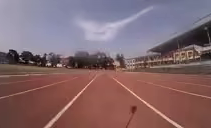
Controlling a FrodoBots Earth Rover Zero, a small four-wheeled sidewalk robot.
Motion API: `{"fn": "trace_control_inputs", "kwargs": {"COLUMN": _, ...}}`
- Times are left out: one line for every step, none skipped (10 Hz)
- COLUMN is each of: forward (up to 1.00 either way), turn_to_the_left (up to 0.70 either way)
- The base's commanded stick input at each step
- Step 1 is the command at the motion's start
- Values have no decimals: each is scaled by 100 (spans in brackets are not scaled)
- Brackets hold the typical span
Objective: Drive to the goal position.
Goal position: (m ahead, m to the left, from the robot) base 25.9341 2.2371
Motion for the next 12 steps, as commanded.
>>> {"fn": "trace_control_inputs", "kwargs": {"forward": 70, "turn_to_the_left": 0}}
{"fn": "trace_control_inputs", "kwargs": {"forward": 70, "turn_to_the_left": 0}}
{"fn": "trace_control_inputs", "kwargs": {"forward": 70, "turn_to_the_left": 0}}
{"fn": "trace_control_inputs", "kwargs": {"forward": 70, "turn_to_the_left": 0}}
{"fn": "trace_control_inputs", "kwargs": {"forward": 70, "turn_to_the_left": 0}}
{"fn": "trace_control_inputs", "kwargs": {"forward": 70, "turn_to_the_left": 0}}
{"fn": "trace_control_inputs", "kwargs": {"forward": 70, "turn_to_the_left": 0}}
{"fn": "trace_control_inputs", "kwargs": {"forward": 70, "turn_to_the_left": 0}}
{"fn": "trace_control_inputs", "kwargs": {"forward": 70, "turn_to_the_left": 0}}
{"fn": "trace_control_inputs", "kwargs": {"forward": 70, "turn_to_the_left": 0}}
{"fn": "trace_control_inputs", "kwargs": {"forward": 70, "turn_to_the_left": 0}}
{"fn": "trace_control_inputs", "kwargs": {"forward": 70, "turn_to_the_left": 0}}
